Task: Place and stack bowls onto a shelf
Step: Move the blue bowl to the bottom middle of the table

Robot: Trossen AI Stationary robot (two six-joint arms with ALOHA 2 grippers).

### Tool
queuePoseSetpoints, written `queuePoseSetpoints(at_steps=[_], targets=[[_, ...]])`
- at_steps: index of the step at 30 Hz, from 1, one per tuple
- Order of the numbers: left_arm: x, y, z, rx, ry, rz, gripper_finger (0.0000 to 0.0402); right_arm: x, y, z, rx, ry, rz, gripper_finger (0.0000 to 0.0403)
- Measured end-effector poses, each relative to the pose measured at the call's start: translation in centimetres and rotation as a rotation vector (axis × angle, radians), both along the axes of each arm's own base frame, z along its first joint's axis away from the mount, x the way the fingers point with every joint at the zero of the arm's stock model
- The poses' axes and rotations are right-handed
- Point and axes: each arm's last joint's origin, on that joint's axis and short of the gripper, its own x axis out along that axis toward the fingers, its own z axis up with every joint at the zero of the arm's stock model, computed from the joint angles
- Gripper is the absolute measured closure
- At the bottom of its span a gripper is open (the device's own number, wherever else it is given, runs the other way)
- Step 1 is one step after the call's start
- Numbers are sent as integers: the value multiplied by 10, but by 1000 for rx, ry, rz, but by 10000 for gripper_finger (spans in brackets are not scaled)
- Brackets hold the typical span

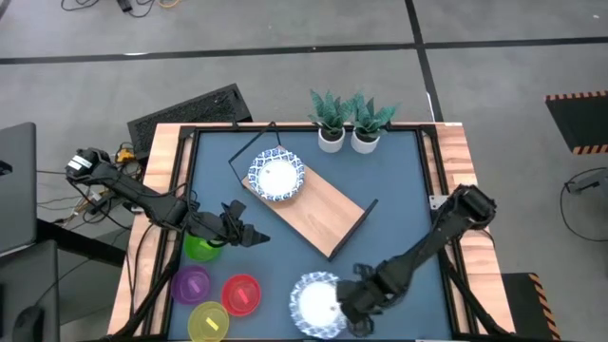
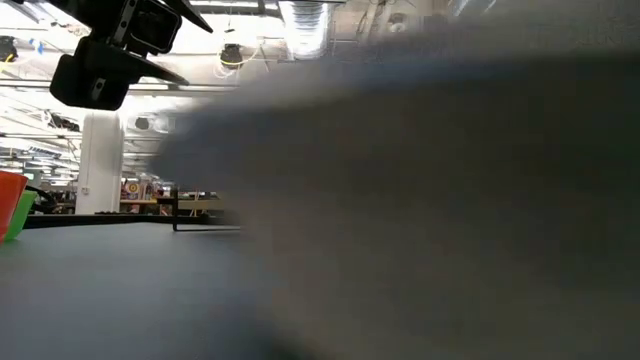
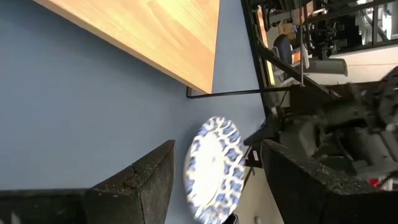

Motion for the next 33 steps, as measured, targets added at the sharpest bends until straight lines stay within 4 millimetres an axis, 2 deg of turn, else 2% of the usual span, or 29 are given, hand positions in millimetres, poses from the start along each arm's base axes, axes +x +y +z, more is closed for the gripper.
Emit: queuePoseSetpoints(at_steps=[5,9,15,20,24,28,33], targets=[[0,0,0,1,0,-1,181,19,-22,15,-168,-63,14,381],[0,-1,0,16,1,-42,181,18,-31,18,-200,-39,-13,379],[2,-8,1,106,22,-297,181,10,-23,18,-192,-8,-47,378],[14,-13,3,157,27,-325,181,-7,-11,16,-199,63,-118,377],[29,-15,-2,181,65,-317,181,-13,-10,16,-259,62,-166,377],[41,-17,-11,182,100,-322,181,-5,-29,19,-313,68,-198,377],[47,-21,-20,139,119,-389,181,-7,-60,18,-430,227,-294,377]])
